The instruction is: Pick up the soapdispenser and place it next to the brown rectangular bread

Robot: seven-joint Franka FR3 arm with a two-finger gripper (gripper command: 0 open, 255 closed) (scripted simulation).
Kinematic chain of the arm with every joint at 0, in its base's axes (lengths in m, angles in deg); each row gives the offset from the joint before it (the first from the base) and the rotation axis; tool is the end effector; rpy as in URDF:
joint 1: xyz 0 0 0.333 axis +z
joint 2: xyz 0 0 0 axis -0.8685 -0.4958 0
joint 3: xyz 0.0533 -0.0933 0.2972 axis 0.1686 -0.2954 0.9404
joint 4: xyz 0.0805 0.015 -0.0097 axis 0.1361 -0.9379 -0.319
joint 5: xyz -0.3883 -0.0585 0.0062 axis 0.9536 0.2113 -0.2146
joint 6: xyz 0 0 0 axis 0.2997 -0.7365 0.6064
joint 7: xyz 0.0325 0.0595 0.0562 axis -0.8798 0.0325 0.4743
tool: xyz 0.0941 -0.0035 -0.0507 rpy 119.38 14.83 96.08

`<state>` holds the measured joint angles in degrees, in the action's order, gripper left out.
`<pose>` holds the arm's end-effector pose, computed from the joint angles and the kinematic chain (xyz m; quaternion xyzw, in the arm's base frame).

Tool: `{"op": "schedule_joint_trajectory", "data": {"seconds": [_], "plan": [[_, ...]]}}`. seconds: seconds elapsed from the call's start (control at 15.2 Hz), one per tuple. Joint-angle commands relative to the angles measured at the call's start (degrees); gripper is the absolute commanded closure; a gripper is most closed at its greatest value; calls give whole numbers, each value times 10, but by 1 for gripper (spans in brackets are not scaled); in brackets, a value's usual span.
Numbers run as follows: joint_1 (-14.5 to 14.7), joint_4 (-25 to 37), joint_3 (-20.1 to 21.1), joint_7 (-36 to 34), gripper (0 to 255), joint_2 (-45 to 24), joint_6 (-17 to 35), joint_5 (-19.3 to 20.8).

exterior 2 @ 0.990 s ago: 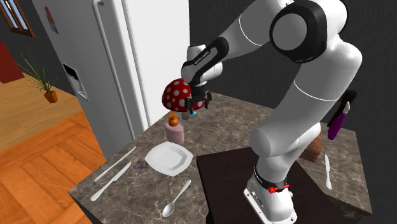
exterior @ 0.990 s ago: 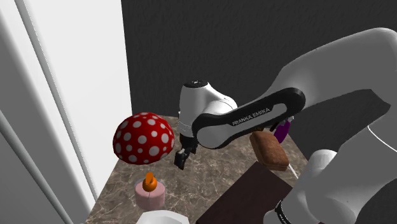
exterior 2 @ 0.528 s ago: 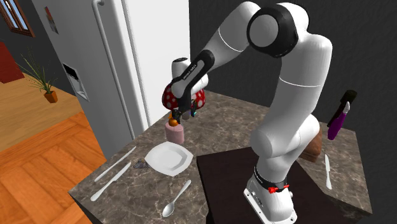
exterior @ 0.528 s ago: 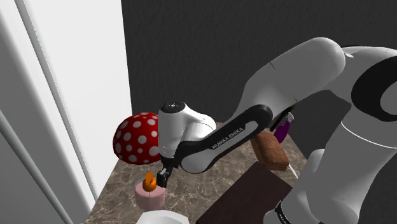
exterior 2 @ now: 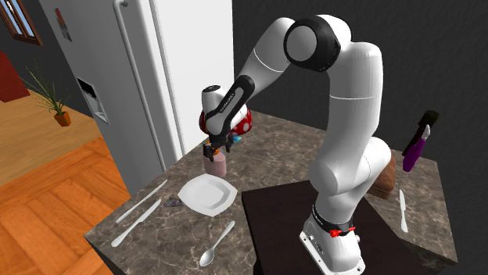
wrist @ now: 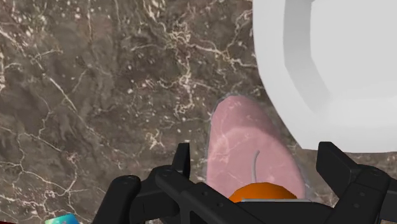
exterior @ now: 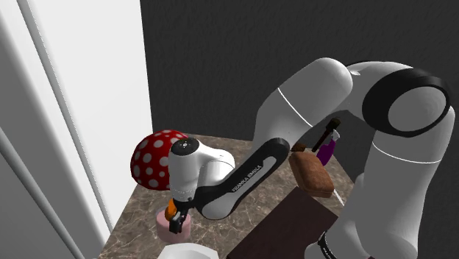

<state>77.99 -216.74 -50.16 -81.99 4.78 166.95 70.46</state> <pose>0.4122 0.3210 0.2342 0.9682 0.2493 0.0052 0.0189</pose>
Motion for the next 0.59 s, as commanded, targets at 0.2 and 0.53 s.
{"op": "schedule_joint_trajectory", "data": {"seconds": [0.2, 0.53], "plan": [[9, 3, -13, -18, 0, -34, 29, 25], [9, 3, -13, -18, 0, -34, 29, 25]]}}
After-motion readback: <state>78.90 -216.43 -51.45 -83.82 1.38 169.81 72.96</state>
